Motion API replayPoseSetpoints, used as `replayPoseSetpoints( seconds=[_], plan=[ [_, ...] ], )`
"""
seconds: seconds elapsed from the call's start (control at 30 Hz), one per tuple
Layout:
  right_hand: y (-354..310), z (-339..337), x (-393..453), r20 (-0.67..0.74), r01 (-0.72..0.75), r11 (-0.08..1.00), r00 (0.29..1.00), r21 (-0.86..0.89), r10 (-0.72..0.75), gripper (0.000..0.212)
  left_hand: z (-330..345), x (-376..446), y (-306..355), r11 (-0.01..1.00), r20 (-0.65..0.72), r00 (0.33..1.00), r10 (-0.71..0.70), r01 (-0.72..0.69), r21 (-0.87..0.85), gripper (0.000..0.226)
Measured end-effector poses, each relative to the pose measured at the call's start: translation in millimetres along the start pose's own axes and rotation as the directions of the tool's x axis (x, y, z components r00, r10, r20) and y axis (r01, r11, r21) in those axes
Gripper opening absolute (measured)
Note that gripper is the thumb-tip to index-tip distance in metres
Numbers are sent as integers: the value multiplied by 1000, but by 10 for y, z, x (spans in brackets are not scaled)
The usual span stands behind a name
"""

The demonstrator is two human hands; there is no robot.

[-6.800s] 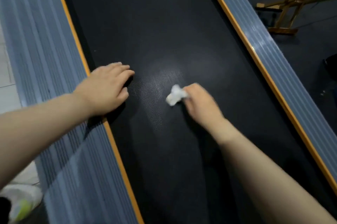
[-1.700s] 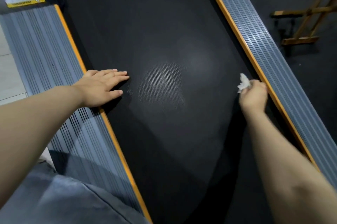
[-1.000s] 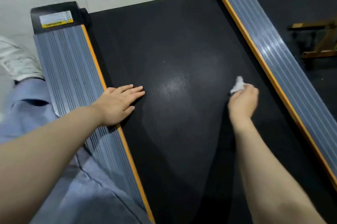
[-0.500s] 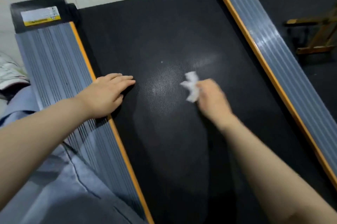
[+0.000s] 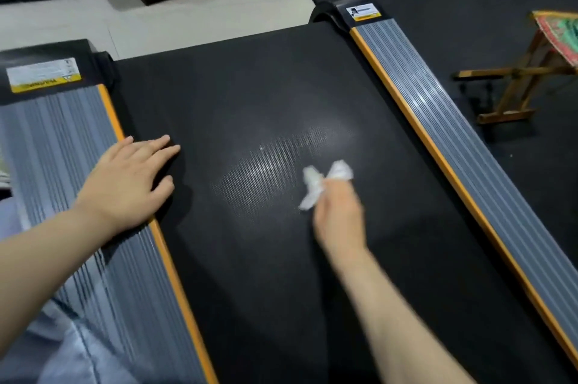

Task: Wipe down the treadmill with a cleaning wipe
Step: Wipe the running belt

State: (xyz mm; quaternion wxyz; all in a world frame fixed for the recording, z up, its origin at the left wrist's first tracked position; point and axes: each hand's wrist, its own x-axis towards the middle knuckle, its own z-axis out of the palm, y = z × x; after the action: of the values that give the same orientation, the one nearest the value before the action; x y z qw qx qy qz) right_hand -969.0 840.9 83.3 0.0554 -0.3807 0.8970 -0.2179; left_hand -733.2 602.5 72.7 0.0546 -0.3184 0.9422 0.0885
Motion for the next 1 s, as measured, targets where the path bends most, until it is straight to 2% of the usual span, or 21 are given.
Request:
replayPoseSetpoints(
  seconds=[0.03, 0.1, 0.13, 0.17, 0.2, 0.27, 0.3, 0.33, 0.37, 0.4, 0.47, 0.57, 0.67, 0.73, 0.77, 0.83, 0.87, 0.9, 0.93, 0.97, 1.0],
  plan=[
    [-289, 181, -224, 113, 192, 981, 975, 20, -193, 28, 1, -11, 6, 1000, -4, 1000, -6, 6, -8, 70],
    [-755, 445, -608, 382, 408, 896, 811, 175, -444, 21, 5, -23, 8, 1000, -5, 1000, -14, 14, 1, 70],
    [-877, 526, -673, 429, 521, 831, 716, 196, -551, 24, 3, -25, 4, 1000, -6, 1000, -15, 15, 10, 70],
    [-890, 551, -625, 458, 561, 797, 661, 225, -594, 22, 1, -23, 4, 1000, -2, 1000, -13, 13, 18, 70],
    [-842, 537, -482, 438, 615, 757, 632, 218, -639, 14, -2, -26, 7, 1000, 5, 1000, -12, 12, 25, 70],
    [-566, 386, -44, 324, 647, 757, 699, 94, -638, 7, -8, -25, 3, 999, 18, 1000, -11, 11, 31, 69],
    [-325, 282, 200, 227, 611, 791, 771, 0, -595, 9, -10, -23, -8, 999, 19, 1000, -14, 13, 29, 69],
    [0, 144, 449, 112, 492, 869, 868, -59, -484, 9, -12, -21, -11, 1000, 20, 1000, -16, 16, 27, 69],
    [373, -36, 698, 5, 305, 946, 952, -111, -306, 13, -13, -18, -12, 1000, 22, 1000, -17, 17, 26, 69],
    [768, -222, 906, -58, 115, 978, 990, -175, -127, 17, -14, -13, -11, 1000, 28, 999, -18, 17, 26, 69],
    [1414, -521, 1194, -125, -161, 954, 983, -252, 133, 18, -10, -8, -10, 999, 35, 999, -23, 22, 29, 68],
    [1524, -549, 1287, -162, -288, 916, 954, -278, 251, 14, -14, -4, -10, 999, 37, 999, -26, 25, 27, 68],
    [1161, -264, 1164, -268, -404, 906, 893, -126, 361, 18, -23, -11, 15, 999, 34, 999, -27, 26, 22, 67],
    [700, -58, 1024, -261, -321, 947, 917, -30, 303, 15, -29, -9, 18, 999, 30, 999, -32, 31, 10, 67],
    [381, 44, 889, -232, -218, 975, 947, 43, 222, 19, -29, -12, 22, 1000, 28, 999, -29, 29, 6, 67],
    [-406, 228, 509, -86, 74, 980, 995, 186, -58, 28, -29, -21, 20, 1000, 22, 999, -31, 31, -4, 67],
    [-736, 352, 302, 38, 222, 949, 971, 222, -236, 20, -29, -22, 15, 999, 17, 999, -31, 31, -9, 67],
    [-1006, 482, 93, 164, 378, 894, 892, 240, -422, 13, -30, -25, 12, 999, 14, 999, -31, 32, -14, 67],
    [-1205, 571, -76, 289, 507, 823, 773, 255, -565, 15, -31, -27, 10, 999, 13, 999, -32, 32, -22, 67],
    [-1278, 656, -159, 376, 607, 751, 653, 260, -658, 16, -32, -26, 10, 999, 14, 999, -33, 33, -30, 67],
    [-1269, 708, -143, 422, 667, 701, 577, 251, -700, 16, -33, -27, 10, 999, 15, 999, -33, 34, -33, 67]
  ],
)
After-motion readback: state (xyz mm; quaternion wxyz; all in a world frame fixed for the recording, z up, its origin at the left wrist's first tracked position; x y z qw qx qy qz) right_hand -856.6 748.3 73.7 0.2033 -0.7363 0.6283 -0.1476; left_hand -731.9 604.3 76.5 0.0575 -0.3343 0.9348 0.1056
